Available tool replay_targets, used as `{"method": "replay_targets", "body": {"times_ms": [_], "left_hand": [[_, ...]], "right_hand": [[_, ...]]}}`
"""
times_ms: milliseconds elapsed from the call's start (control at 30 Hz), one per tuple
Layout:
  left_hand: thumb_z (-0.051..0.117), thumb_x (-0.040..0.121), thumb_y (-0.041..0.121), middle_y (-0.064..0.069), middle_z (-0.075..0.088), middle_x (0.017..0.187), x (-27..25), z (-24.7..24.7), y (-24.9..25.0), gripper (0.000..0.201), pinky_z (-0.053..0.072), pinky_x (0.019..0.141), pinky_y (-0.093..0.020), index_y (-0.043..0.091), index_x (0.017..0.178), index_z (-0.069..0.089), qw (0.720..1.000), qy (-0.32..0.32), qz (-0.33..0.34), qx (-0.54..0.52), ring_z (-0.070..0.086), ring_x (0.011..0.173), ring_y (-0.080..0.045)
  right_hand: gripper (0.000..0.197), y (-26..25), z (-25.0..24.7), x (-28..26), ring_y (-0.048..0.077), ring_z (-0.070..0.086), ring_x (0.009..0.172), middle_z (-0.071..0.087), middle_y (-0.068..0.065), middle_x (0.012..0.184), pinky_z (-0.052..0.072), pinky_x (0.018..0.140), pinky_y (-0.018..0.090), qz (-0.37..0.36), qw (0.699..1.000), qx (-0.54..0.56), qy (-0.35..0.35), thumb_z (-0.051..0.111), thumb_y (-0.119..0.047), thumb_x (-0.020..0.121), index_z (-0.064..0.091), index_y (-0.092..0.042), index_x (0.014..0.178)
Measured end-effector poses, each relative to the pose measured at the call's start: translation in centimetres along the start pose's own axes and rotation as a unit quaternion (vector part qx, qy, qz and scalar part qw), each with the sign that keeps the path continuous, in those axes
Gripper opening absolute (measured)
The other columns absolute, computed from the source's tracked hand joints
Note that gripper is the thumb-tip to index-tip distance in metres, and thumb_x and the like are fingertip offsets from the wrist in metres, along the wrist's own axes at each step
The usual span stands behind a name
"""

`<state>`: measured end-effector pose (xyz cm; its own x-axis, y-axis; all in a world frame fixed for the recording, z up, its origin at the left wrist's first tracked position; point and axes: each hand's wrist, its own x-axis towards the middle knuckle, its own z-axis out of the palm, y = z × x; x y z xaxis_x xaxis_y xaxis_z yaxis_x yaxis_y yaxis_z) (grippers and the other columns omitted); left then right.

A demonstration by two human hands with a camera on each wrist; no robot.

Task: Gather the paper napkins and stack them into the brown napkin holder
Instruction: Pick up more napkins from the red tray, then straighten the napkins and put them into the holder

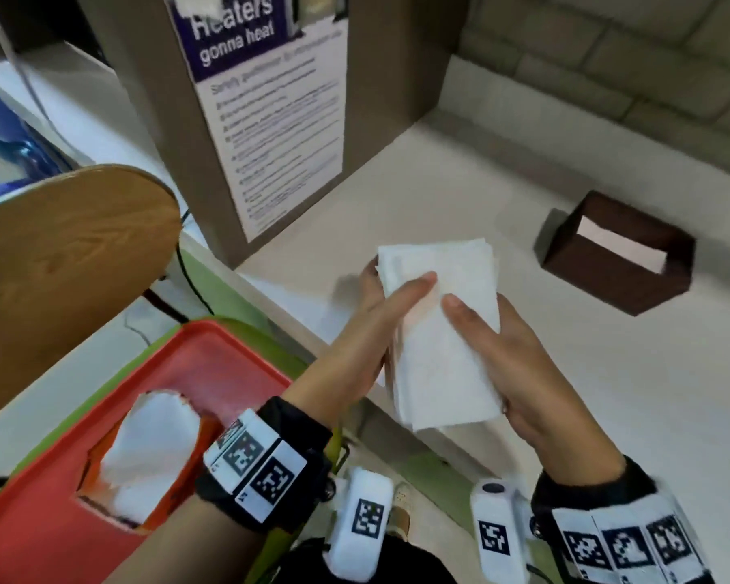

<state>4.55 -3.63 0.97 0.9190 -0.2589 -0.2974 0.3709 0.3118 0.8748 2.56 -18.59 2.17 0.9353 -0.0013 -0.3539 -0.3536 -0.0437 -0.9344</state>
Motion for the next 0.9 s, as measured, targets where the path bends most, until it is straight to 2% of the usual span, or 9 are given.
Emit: {"method": "replay_targets", "body": {"times_ms": [133,233,267,333,400,467,567,767,900], "left_hand": [[0.061,0.092,0.04,0.008,0.067,0.115,2.5,4.9,-0.9,0.031,0.06,0.081,-0.028,0.034,0.119,0.047,0.998,-0.035,-0.031,0.041,0.073,0.095,-0.004],[0.059,0.087,0.056,0.002,0.072,0.119,3.8,8.0,-1.5,0.046,0.05,0.098,-0.056,0.03,0.124,0.057,0.99,-0.066,-0.036,0.12,0.069,0.109,-0.02],[0.058,0.084,0.06,0.002,0.072,0.12,4.1,9.1,-1.6,0.053,0.047,0.099,-0.06,0.028,0.126,0.058,0.987,-0.074,-0.036,0.135,0.068,0.112,-0.022],[0.059,0.084,0.06,0.005,0.072,0.12,5.0,10.9,-2.1,0.054,0.05,0.1,-0.054,0.028,0.127,0.059,0.986,-0.079,-0.039,0.14,0.068,0.112,-0.018],[0.06,0.089,0.052,0.006,0.073,0.12,5.8,12.7,-2.5,0.044,0.052,0.1,-0.044,0.03,0.127,0.059,0.987,-0.087,-0.04,0.125,0.069,0.111,-0.014],[0.06,0.092,0.045,0.004,0.074,0.118,6.6,14.2,-2.8,0.037,0.053,0.099,-0.04,0.029,0.125,0.062,0.989,-0.09,-0.046,0.11,0.07,0.109,-0.014],[0.062,0.09,0.046,0.0,0.076,0.112,7.6,15.8,-3.2,0.039,0.055,0.096,-0.042,0.023,0.122,0.066,0.99,-0.08,-0.072,0.087,0.073,0.104,-0.018],[0.06,0.09,0.049,0.0,0.078,0.108,9.4,17.6,-4.1,0.04,0.058,0.089,-0.043,0.025,0.12,0.066,0.995,-0.046,-0.082,0.042,0.074,0.1,-0.019],[0.058,0.092,0.049,-0.001,0.075,0.116,10.7,17.9,-3.7,0.041,0.053,0.097,-0.05,0.027,0.127,0.062,0.996,-0.034,-0.077,0.0,0.071,0.109,-0.022]], "right_hand": [[0.04,-0.7,-5.0,0.3,0.02,0.07,0.106,0.072,0.002,0.118,0.055,0.094,0.045,-0.015,0.995,0.082,0.05,0.062,-0.031,0.091,0.055,-0.021,0.13],[0.038,-1.3,-8.9,0.5,0.023,0.07,0.108,0.072,0.004,0.119,0.055,0.093,0.046,-0.025,0.988,0.137,0.063,0.059,-0.028,0.094,0.056,-0.019,0.131],[0.037,-1.3,-10.1,0.6,0.023,0.07,0.108,0.072,0.004,0.119,0.055,0.092,0.045,-0.029,0.987,0.142,0.067,0.058,-0.029,0.094,0.056,-0.02,0.13],[0.037,-1.3,-12.2,1.0,0.021,0.07,0.109,0.072,0.001,0.119,0.056,0.091,0.044,-0.037,0.987,0.136,0.077,0.058,-0.031,0.094,0.055,-0.023,0.131],[0.041,-1.0,-13.8,1.3,0.018,0.069,0.11,0.07,-0.003,0.122,0.055,0.092,0.043,-0.04,0.99,0.114,0.078,0.059,-0.034,0.093,0.051,-0.028,0.133],[0.045,-0.8,-14.8,1.4,0.014,0.068,0.11,0.069,-0.006,0.124,0.055,0.093,0.041,-0.039,0.993,0.092,0.068,0.06,-0.037,0.092,0.047,-0.032,0.135],[0.045,-0.8,-16.1,1.6,0.006,0.07,0.105,0.069,-0.01,0.122,0.057,0.091,0.034,-0.039,0.995,0.068,0.066,0.06,-0.04,0.09,0.046,-0.035,0.133],[0.045,-1.3,-18.4,2.3,0.014,0.068,0.11,0.07,-0.006,0.121,0.054,0.096,0.043,-0.015,0.997,0.06,0.056,0.062,-0.041,0.09,0.052,-0.031,0.132],[0.039,-1.7,-18.6,2.5,0.007,0.068,0.108,0.071,-0.011,0.119,0.052,0.1,0.039,-0.021,0.997,0.02,0.074,0.06,-0.043,0.091,0.057,-0.03,0.128]]}}
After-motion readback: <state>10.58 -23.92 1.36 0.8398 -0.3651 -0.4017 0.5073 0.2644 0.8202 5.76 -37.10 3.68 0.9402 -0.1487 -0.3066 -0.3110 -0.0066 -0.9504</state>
